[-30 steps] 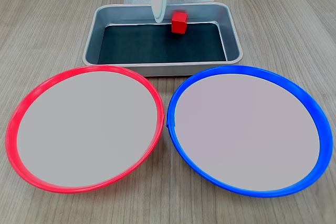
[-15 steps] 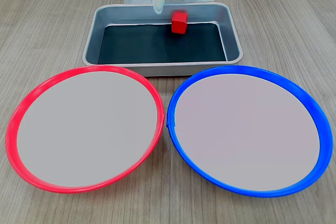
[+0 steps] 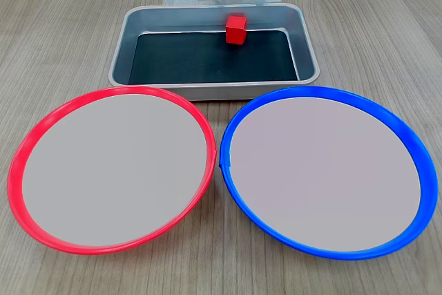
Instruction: Move a red block from tray to red dish
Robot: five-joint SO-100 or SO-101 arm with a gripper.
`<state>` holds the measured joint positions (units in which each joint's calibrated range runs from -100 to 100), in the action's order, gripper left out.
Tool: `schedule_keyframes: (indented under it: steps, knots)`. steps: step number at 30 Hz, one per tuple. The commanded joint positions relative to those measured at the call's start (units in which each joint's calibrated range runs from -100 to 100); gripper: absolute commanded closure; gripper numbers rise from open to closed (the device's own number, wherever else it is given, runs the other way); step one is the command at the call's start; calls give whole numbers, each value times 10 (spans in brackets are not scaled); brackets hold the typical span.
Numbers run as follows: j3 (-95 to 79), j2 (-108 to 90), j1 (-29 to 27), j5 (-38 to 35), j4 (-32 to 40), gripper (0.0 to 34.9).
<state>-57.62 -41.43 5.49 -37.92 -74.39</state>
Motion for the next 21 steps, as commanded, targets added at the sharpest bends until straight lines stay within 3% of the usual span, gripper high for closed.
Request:
schedule_keyframes:
  steps: [1,7,11,14,19,21]
  knots:
    - [13,47,-14,-36,2,113]
    - [-58,62,-37,-63,70,138]
    - [-99,62,-39,-68,112,175]
    - [-112,62,-36,-65,124,220]
    - [-99,63,-26,-50,133,342]
    - [-63,63,-21,-41,124,346]
